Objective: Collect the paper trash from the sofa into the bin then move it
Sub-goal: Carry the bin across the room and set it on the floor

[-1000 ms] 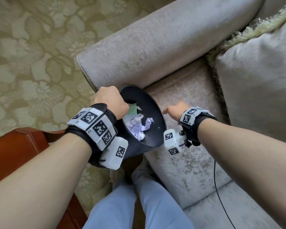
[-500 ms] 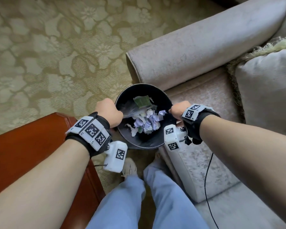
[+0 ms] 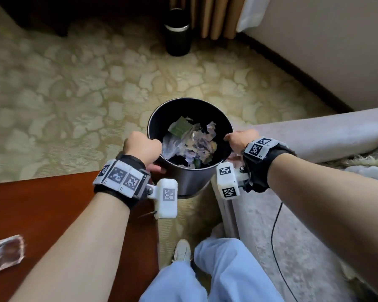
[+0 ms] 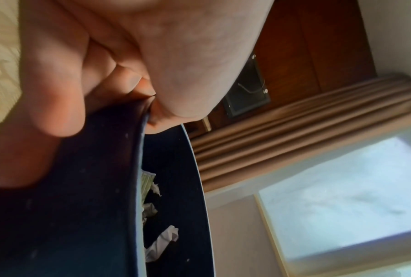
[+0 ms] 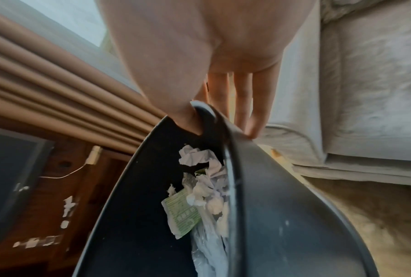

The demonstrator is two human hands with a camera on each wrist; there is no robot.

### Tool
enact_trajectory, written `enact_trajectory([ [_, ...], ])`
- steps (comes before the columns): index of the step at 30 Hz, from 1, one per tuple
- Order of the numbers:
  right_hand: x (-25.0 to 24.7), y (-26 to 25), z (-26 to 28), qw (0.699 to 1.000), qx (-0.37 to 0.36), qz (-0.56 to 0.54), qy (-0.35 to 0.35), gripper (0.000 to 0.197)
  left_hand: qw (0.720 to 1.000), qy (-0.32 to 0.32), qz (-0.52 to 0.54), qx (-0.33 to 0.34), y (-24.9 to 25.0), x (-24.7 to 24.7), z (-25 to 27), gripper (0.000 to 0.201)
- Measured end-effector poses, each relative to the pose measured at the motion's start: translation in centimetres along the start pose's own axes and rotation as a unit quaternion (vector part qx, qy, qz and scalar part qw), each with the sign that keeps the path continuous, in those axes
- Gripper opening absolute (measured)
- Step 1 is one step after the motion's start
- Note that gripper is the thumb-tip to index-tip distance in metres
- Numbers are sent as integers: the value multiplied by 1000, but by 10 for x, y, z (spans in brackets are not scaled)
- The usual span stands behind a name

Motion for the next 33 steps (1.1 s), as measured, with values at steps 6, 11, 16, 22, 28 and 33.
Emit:
enact_trajectory([
  [6, -9, -105, 1, 999, -11, -49, -15, 30, 998, 33, 50, -24, 66, -56, 4, 19],
  [11, -27, -190, -7, 997, -36, -74, -7, 16, 991, 58, 114, -25, 128, -83, 1, 23],
  [16, -35, -271, -16, 992, -96, -82, -21, 6, 978, 88, 190, -13, 178, -111, -5, 29],
  [22, -4, -358, -25, 986, -128, -91, -62, 17, 960, 109, 259, -18, 211, -154, -35, 23],
  [28, 55, -447, -59, 981, -163, -55, -90, 28, 935, 140, 322, -51, 229, -202, -100, 28],
  [33, 141, -530, -90, 980, -155, 9, -126, 13, 912, 168, 364, -87, 229, -258, -171, 29],
])
Point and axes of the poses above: each hand's wrist, its own z-axis away from the middle knuckle, its own x-axis out of the palm, y = z × x, the point moved 9 cm from there along -z, towards the middle knuckle, and after that the axes turned 2 degrees about -x, right-handed, at the moved point
